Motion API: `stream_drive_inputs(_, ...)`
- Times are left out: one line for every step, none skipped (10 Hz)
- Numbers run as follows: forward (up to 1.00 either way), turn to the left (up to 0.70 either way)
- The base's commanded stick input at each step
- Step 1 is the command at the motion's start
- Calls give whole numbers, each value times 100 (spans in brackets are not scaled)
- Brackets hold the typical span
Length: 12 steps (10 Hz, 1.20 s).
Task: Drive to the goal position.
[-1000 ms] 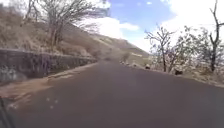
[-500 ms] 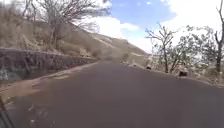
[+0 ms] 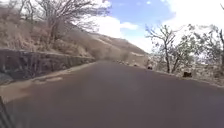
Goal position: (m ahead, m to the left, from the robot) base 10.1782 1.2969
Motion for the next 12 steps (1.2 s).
stream_drive_inputs(70,31)
stream_drive_inputs(70,17)
stream_drive_inputs(70,3)
stream_drive_inputs(70,0)
stream_drive_inputs(70,0)
stream_drive_inputs(70,0)
stream_drive_inputs(70,0)
stream_drive_inputs(70,0)
stream_drive_inputs(70,0)
stream_drive_inputs(70,0)
stream_drive_inputs(70,0)
stream_drive_inputs(70,0)
